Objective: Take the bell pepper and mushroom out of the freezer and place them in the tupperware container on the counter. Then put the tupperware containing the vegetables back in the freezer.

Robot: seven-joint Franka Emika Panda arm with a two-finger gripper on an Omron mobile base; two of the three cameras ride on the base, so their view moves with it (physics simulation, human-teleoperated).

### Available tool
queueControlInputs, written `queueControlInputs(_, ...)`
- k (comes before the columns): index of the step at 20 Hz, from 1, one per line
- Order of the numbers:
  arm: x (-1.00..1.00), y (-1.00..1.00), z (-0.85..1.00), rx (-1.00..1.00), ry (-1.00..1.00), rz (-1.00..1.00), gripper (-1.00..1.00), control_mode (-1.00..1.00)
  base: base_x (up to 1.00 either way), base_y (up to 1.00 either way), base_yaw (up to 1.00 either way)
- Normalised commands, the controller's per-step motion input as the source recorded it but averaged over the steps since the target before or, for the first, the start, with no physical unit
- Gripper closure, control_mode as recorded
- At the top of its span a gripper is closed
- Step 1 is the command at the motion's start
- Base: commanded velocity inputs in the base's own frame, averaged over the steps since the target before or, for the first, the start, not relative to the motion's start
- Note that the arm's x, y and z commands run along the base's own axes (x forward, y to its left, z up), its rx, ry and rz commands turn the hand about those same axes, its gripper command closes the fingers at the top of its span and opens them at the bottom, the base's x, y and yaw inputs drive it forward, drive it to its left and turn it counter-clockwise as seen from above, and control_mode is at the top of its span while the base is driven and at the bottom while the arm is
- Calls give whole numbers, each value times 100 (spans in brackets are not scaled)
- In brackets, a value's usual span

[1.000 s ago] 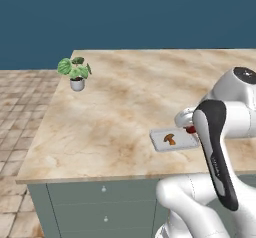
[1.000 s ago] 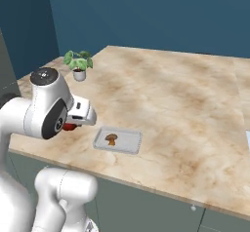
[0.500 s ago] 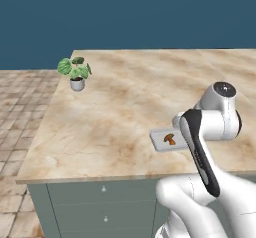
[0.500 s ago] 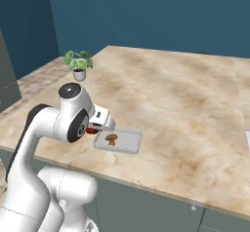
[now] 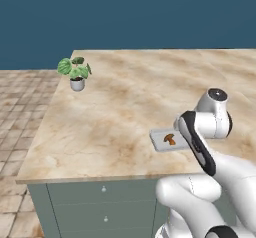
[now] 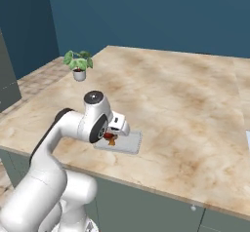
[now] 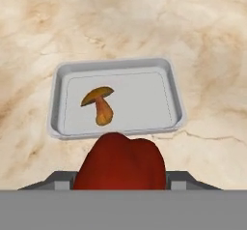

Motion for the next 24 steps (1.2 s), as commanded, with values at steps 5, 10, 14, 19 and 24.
queueControlInputs(5,51,-3,-42,0,4,0,100,-100,0,0,0)
queueControlInputs(10,57,-9,-48,0,3,0,100,-100,0,0,0)
queueControlInputs(14,43,-8,-43,0,0,0,100,-100,0,0,0)
queueControlInputs(19,27,-7,-31,0,0,0,100,-100,0,0,0)
queueControlInputs(24,17,-2,-28,0,0,0,100,-100,0,0,0)
